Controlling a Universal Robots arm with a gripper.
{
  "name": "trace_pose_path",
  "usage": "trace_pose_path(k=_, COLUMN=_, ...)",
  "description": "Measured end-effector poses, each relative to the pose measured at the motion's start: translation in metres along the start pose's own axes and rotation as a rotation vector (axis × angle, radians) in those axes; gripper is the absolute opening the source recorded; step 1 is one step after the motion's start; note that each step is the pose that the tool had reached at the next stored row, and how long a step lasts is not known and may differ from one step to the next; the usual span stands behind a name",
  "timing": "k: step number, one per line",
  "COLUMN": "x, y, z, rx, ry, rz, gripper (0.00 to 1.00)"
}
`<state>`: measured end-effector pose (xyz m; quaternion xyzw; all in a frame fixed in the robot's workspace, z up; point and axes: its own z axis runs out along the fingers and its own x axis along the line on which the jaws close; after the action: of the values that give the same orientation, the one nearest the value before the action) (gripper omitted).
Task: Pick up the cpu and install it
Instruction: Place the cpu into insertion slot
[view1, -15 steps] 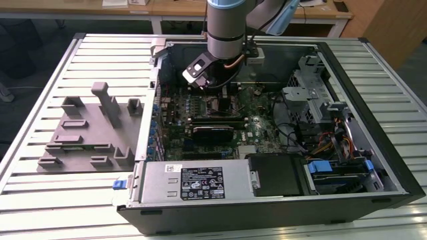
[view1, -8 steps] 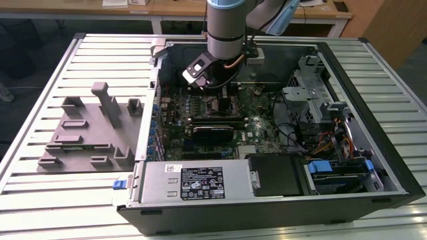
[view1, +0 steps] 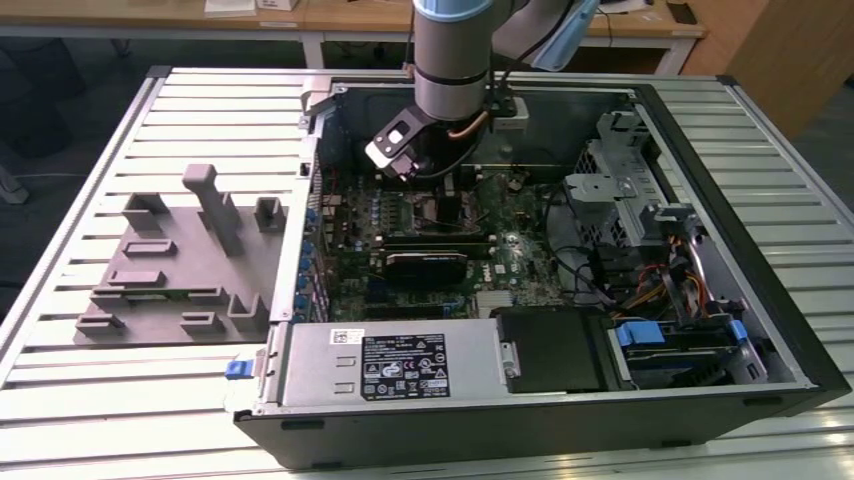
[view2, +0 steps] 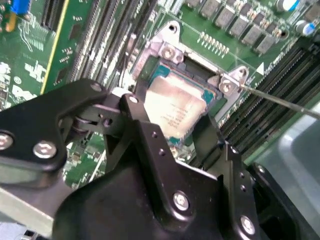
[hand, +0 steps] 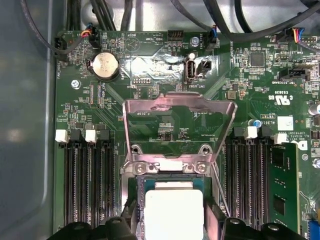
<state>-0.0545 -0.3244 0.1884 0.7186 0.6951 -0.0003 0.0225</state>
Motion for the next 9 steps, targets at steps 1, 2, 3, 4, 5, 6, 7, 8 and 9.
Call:
trace_pose_path(k=1, x=-0.0001, y=-0.0001, z=-0.0005, rx=0.0002, ry=-0.0003, rz=0.000, gripper=0.61)
trace_pose_path(k=2, x=-0.0001, y=0.0000, z=-0.0010, rx=0.0002, ry=-0.0002, rz=0.000, gripper=0.61)
trace_pose_path(k=3, x=-0.0002, y=0.0000, z=-0.0018, rx=0.0001, ry=-0.0002, rz=0.000, gripper=0.61)
trace_pose_path(k=4, x=-0.0002, y=0.0000, z=-0.0027, rx=0.0003, ry=-0.0002, rz=0.000, gripper=0.61)
trace_pose_path(k=5, x=-0.0003, y=0.0000, z=-0.0036, rx=0.0003, ry=0.0000, rz=0.000, gripper=0.61)
trace_pose_path(k=6, x=-0.0003, y=0.0001, z=-0.0043, rx=0.0003, ry=0.0004, rz=0.000, gripper=0.61)
trace_pose_path(k=7, x=-0.0003, y=0.0001, z=-0.0046, rx=0.0003, ry=0.0019, rz=0.000, gripper=0.61)
trace_pose_path(k=8, x=-0.0003, y=0.0001, z=-0.0047, rx=0.0002, ry=0.0048, rz=0.000, gripper=0.61)
trace_pose_path(k=9, x=-0.0003, y=0.0001, z=-0.0047, rx=0.0005, ry=0.0105, rz=0.000, gripper=0.61)
